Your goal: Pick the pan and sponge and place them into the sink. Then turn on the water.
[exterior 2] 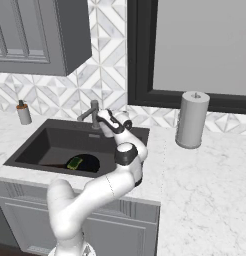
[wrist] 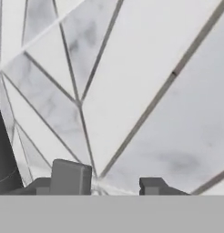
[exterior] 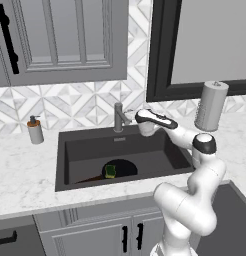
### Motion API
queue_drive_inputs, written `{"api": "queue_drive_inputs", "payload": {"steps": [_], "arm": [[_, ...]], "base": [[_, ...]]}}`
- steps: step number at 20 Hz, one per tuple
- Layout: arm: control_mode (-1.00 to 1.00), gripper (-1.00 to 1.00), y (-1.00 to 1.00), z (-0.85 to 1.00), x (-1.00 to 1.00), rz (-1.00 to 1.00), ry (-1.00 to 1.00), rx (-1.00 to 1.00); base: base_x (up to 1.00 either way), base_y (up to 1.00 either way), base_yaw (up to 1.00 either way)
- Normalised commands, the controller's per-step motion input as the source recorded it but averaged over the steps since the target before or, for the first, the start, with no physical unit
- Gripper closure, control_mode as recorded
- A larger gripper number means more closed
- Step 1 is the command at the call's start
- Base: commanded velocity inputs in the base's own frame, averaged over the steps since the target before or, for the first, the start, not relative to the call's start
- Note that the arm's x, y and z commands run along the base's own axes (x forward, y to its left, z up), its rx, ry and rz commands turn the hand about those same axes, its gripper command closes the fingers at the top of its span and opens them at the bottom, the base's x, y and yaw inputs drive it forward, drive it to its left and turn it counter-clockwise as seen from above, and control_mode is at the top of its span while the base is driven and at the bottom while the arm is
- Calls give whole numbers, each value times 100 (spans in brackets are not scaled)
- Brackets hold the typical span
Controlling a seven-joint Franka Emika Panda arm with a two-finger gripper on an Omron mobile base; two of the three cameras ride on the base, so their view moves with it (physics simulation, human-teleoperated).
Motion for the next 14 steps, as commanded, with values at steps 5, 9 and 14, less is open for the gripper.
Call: {"api": "queue_drive_inputs", "payload": {"steps": [5,9,14], "arm": [[-100,100,-34,0,0,0,1,7],[-100,100,-67,0,0,0,9,12],[-100,100,-86,0,0,0,18,17]], "base": [[0,0,0],[0,0,0],[0,0,0]]}}
